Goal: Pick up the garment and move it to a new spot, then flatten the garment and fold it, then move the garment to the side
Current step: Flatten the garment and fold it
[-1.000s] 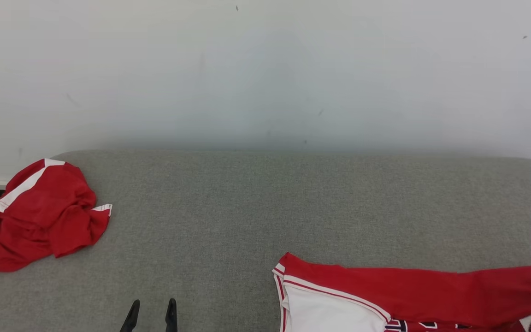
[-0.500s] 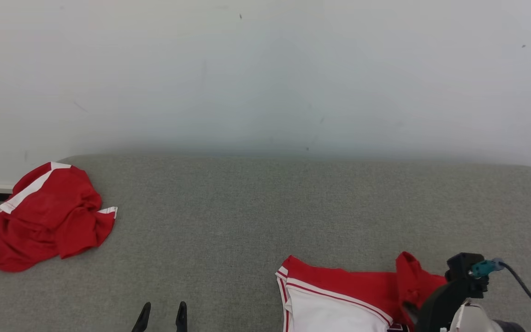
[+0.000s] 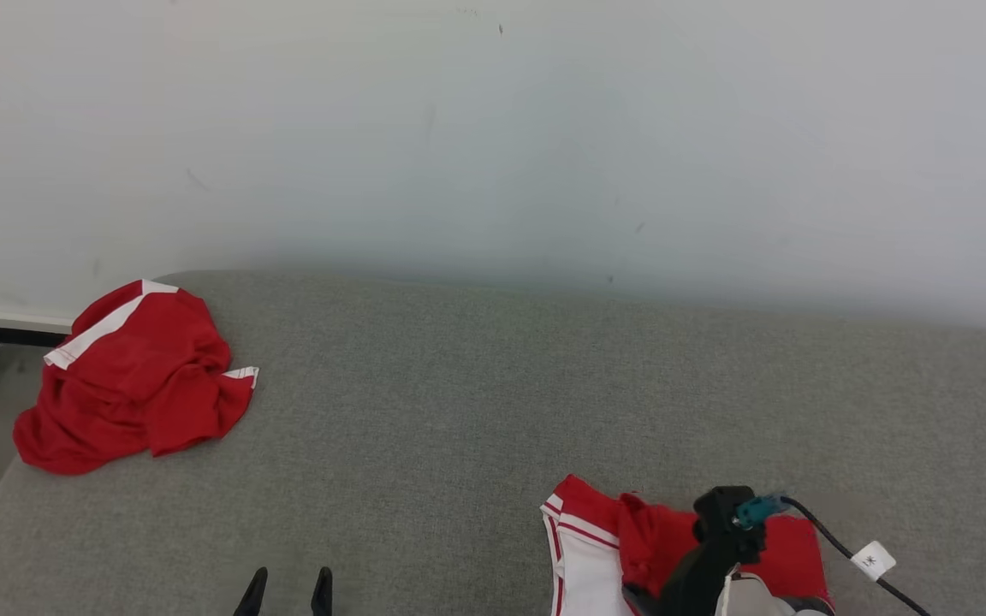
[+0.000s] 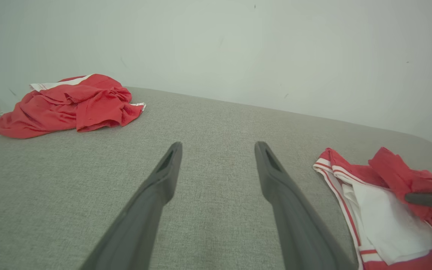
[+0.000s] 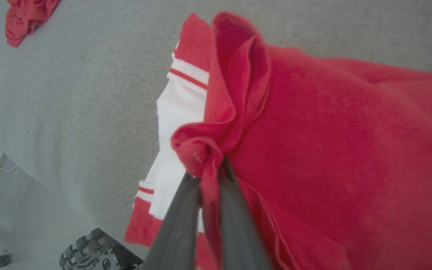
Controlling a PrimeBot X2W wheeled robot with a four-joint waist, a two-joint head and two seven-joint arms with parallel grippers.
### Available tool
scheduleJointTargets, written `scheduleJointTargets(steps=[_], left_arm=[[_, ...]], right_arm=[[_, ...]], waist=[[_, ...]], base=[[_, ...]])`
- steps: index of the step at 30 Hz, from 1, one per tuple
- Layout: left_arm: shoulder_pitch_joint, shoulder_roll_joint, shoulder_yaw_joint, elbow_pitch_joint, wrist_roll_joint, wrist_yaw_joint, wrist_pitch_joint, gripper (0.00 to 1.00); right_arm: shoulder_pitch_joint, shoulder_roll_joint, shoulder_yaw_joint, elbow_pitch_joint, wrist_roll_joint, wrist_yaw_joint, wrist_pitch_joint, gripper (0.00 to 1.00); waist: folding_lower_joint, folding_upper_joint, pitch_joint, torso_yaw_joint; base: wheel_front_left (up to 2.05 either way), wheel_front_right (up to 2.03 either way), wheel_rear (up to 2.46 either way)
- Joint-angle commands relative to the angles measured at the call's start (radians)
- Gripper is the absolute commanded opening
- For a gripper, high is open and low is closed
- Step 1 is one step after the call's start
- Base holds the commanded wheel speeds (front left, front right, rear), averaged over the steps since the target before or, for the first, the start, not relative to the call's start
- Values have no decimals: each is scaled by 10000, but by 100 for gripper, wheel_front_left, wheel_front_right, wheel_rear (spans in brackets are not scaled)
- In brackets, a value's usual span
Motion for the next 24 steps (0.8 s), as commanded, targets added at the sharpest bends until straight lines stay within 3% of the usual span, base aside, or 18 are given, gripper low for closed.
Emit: scheduleJointTargets(steps=[1,13,14,24], left_arm=[[-146,-28,76,93,119,-80,-31,100],[-292,-223,629,365,425,-566,-31,100],[-271,-269,742,384,506,-618,-31,100],[-90,-465,982,345,723,-682,-31,100]], right_arm=[[-113,5,197,171,135,-18,-131,0],[-1042,5,1169,1883,948,-18,-1311,0],[-1235,2,1338,2131,1205,-18,-1577,100],[-1675,1,1221,1739,2110,-18,-2223,100]], waist=[[0,0,-6,85],[0,0,41,335],[0,0,56,323],[0,0,-27,149]], base=[[0,0,0],[0,0,0],[0,0,0],[0,0,0]])
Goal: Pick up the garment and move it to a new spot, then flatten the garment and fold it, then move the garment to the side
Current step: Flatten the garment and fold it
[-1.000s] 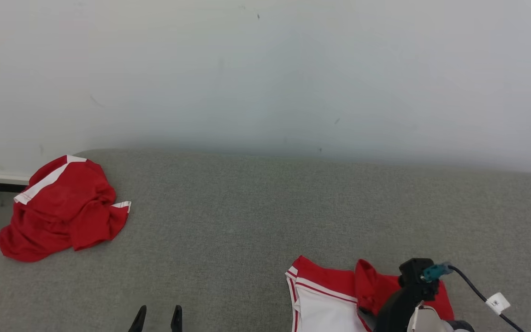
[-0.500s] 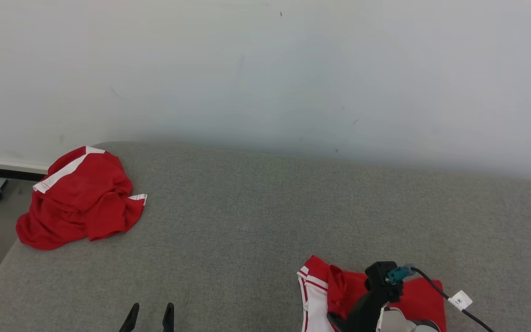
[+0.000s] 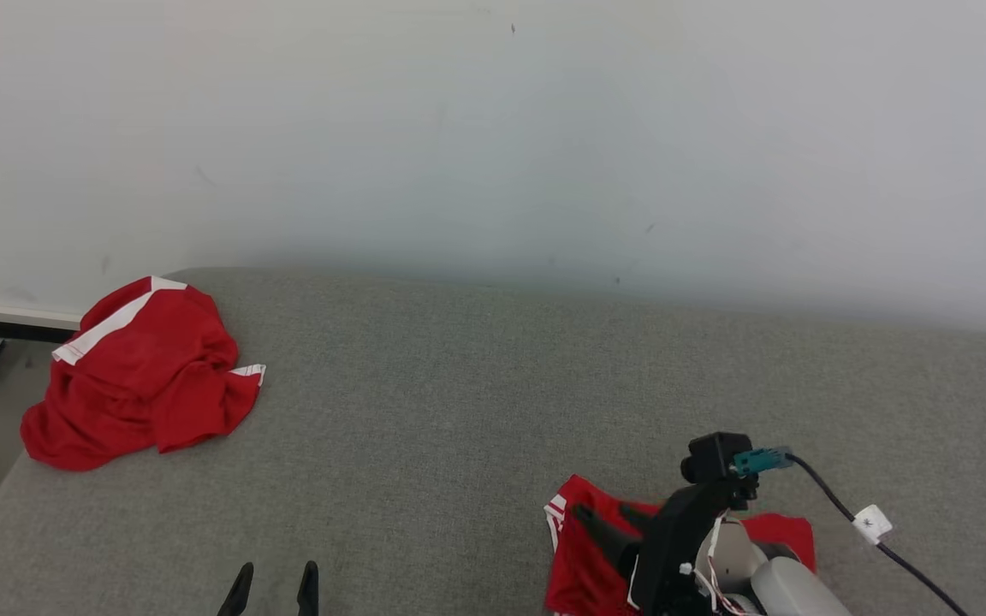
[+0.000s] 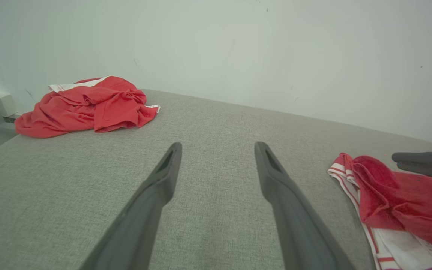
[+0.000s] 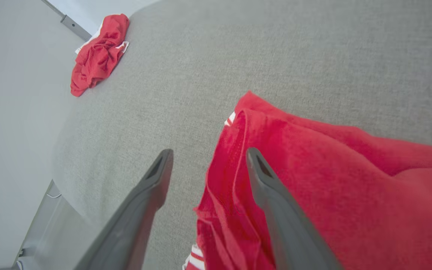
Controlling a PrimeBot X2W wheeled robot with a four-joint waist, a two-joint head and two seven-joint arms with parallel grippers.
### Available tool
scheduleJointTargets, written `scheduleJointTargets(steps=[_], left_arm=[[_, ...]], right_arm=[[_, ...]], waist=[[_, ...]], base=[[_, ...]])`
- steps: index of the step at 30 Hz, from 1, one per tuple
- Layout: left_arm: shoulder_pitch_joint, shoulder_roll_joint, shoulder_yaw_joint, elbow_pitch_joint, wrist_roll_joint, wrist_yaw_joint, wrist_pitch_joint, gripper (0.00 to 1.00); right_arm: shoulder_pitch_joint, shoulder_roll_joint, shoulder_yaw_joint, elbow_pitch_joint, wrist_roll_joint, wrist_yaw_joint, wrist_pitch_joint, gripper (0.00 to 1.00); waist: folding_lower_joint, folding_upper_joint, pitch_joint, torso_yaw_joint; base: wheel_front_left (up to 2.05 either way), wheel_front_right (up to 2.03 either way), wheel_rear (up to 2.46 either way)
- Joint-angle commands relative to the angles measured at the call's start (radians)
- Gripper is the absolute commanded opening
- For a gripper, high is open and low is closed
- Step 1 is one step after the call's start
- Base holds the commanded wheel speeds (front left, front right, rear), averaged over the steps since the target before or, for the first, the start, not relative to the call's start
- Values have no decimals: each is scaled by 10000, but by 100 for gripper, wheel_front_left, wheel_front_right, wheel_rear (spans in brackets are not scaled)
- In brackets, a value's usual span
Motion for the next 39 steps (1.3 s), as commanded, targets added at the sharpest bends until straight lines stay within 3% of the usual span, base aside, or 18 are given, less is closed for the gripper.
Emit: scheduleJointTargets(steps=[1,4,8,13,21,30,39], left_arm=[[69,-49,56,-46,142,4,-31,100],[135,-127,121,-142,197,35,-31,100],[167,-231,146,-287,275,64,-31,100],[200,-318,203,-402,374,66,-31,100],[247,-427,433,-636,461,125,-31,100],[491,-532,930,-924,-589,13,-31,100],[658,-519,777,-489,-1334,-148,-31,100]], right_arm=[[-106,-8,-206,-170,-86,-18,-142,100],[71,-69,-741,-489,-617,-18,-168,100],[683,-857,-1473,-694,-2046,-18,-186,100],[1598,-931,-2325,-1148,-2916,-18,-123,100],[3020,-530,-3484,-2922,-3188,-18,-1777,100],[4569,-279,-3942,-4914,-3506,-18,-3753,100],[5433,-56,-4007,-5757,-3637,-18,-4477,100]], waist=[[0,0,-33,-73],[0,0,-55,-170],[0,0,-55,-240],[0,0,-40,-321],[0,0,-113,-440],[0,0,-327,-826],[0,0,-603,-1382]], base=[[0,0,0],[0,0,0],[0,0,0],[0,0,0],[0,0,0],[0,0,0],[0,0,0]])
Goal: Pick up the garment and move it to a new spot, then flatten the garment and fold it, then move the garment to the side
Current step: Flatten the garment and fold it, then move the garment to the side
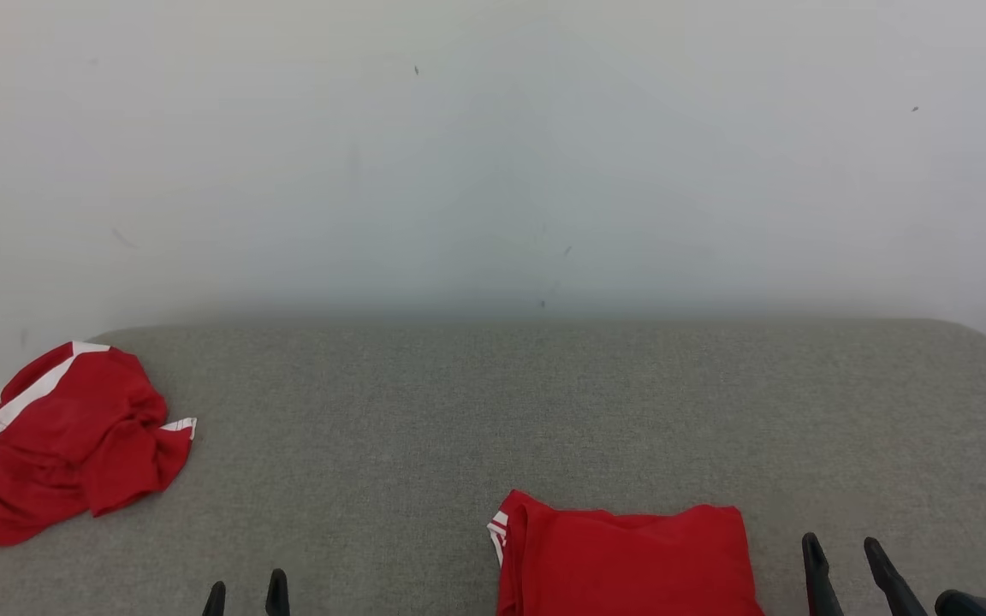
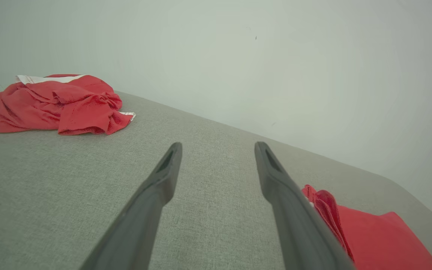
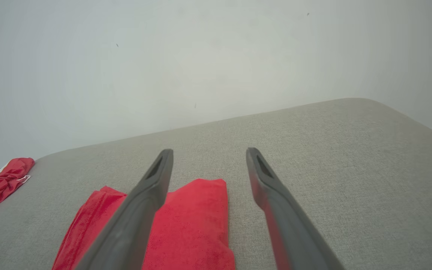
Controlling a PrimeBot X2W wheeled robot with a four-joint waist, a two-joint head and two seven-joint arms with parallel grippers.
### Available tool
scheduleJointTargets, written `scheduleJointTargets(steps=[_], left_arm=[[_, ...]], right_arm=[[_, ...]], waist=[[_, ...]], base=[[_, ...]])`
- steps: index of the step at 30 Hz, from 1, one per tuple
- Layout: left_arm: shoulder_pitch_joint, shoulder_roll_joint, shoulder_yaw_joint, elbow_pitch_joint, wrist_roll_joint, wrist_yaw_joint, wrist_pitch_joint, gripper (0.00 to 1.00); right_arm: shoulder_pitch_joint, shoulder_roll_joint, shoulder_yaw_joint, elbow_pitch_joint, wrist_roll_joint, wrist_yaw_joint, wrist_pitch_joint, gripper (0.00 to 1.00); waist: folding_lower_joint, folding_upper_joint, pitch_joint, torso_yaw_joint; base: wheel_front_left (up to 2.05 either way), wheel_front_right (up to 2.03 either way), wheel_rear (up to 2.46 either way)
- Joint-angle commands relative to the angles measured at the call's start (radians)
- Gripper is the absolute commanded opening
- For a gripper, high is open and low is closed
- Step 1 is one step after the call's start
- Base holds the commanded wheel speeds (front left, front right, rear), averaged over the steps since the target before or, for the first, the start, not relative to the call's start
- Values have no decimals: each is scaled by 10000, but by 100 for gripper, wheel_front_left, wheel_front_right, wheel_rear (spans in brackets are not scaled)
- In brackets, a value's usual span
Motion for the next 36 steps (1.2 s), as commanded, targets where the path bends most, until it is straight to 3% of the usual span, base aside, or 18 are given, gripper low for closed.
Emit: scheduleJointTargets(steps=[1,10,32,36], left_arm=[[134,226,-148,91,-63,-78,-31,100],[372,731,-429,-133,-100,-67,-31,100],[96,550,-215,127,206,-60,-31,100],[29,595,-259,195,211,-60,-31,100]], right_arm=[[268,53,18,-55,11,-18,-79,100],[413,94,128,-9,101,-18,-96,100],[175,98,443,260,441,-18,-213,100],[144,98,481,519,644,-18,385,100]], waist=[[1,0,-192,-235],[1,0,-401,-467],[1,0,-436,-292],[1,0,-378,-272]], base=[[0,0,0],[0,0,0],[0,0,0],[0,0,0]])
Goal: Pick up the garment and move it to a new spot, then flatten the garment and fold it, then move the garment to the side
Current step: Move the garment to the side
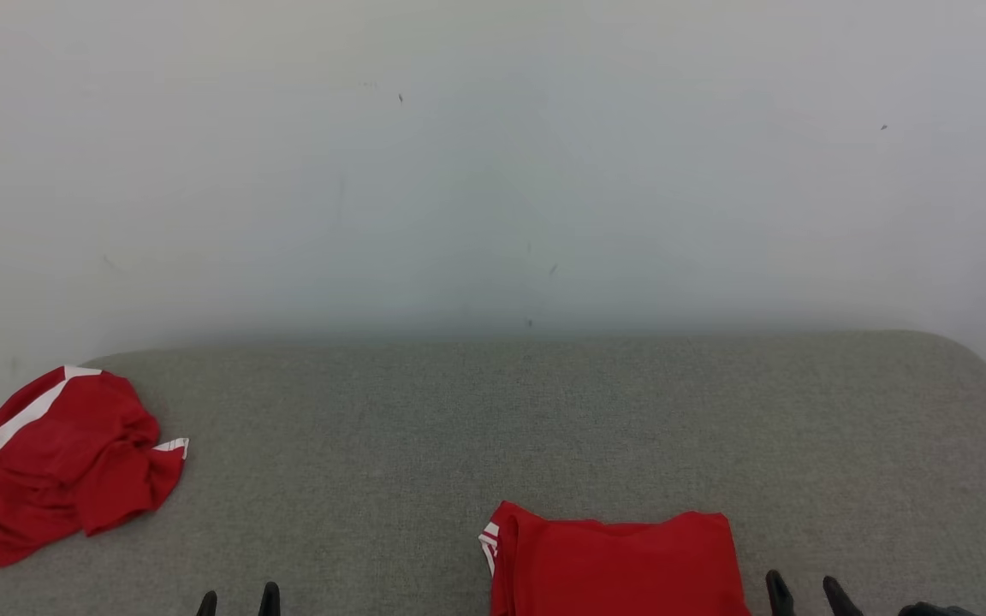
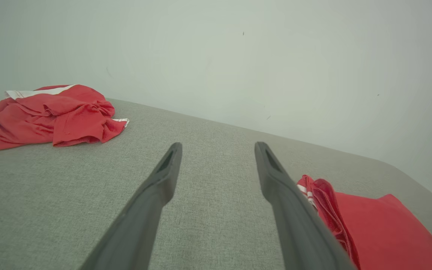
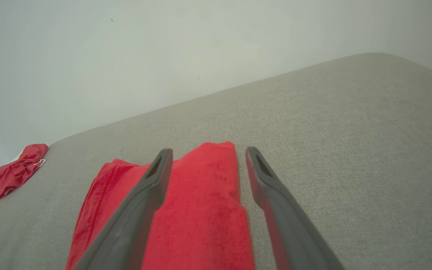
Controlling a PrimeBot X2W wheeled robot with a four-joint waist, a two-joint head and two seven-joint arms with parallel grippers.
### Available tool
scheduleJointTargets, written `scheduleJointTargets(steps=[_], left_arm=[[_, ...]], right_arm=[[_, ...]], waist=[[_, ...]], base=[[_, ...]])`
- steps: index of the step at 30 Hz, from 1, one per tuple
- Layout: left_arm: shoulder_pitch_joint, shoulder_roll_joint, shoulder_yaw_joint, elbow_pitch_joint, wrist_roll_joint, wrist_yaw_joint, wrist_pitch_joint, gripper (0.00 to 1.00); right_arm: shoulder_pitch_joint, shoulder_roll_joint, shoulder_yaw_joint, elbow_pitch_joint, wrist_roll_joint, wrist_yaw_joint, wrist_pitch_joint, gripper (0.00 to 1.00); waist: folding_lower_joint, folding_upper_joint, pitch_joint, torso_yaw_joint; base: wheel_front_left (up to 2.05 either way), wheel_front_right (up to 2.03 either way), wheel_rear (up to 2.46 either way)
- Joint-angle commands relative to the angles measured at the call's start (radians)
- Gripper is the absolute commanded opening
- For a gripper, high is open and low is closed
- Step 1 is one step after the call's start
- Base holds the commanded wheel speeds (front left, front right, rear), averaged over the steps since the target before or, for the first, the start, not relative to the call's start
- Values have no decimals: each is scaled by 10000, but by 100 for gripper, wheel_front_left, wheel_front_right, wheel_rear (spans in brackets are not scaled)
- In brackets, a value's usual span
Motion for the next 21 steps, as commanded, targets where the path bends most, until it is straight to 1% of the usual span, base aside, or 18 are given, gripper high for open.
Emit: scheduleJointTargets(steps=[1,5,6,8,10,11,13,16,19,21], left_arm=[[-127,44,0,54,144,9,-31,100],[-260,12,43,108,175,9,-31,100],[-322,-28,55,130,185,9,-31,100],[-422,-69,50,151,190,9,-31,100],[-560,-120,-31,204,225,9,-31,100],[-560,-120,-31,204,225,9,-31,100],[-720,-137,-124,296,269,8,-33,100],[-668,-133,-348,185,318,8,-31,100],[-602,-143,-598,-4,400,8,-31,100],[-549,-177,-710,-110,471,21,-31,100]], right_arm=[[-105,14,23,183,246,-18,471,100],[-885,6,-78,262,70,-18,2088,100],[-1242,5,-302,459,-207,-18,3172,100],[-1784,-1,-742,703,-401,-18,4295,100],[-2269,17,-952,915,-603,-19,5373,100],[-2269,17,-952,915,-603,-19,5373,100],[-2633,31,-886,1020,-571,-19,6300,100],[-2991,-30,-1288,1096,-560,-19,7169,100],[-3019,13,-1753,1375,-917,-19,8119,100],[-3041,7,-2021,1386,-993,-19,8459,100]], waist=[[0,0,44,-4],[0,0,213,-1],[0,0,322,23],[0,0,438,77],[0,0,570,205],[0,0,570,205],[0,0,731,389],[0,0,1009,673],[0,0,1247,958],[0,0,1381,1137]], base=[[0,0,0],[0,0,0],[0,0,0],[0,0,0],[0,0,0],[0,0,0],[0,0,0],[0,0,0],[0,0,0],[0,0,0]])
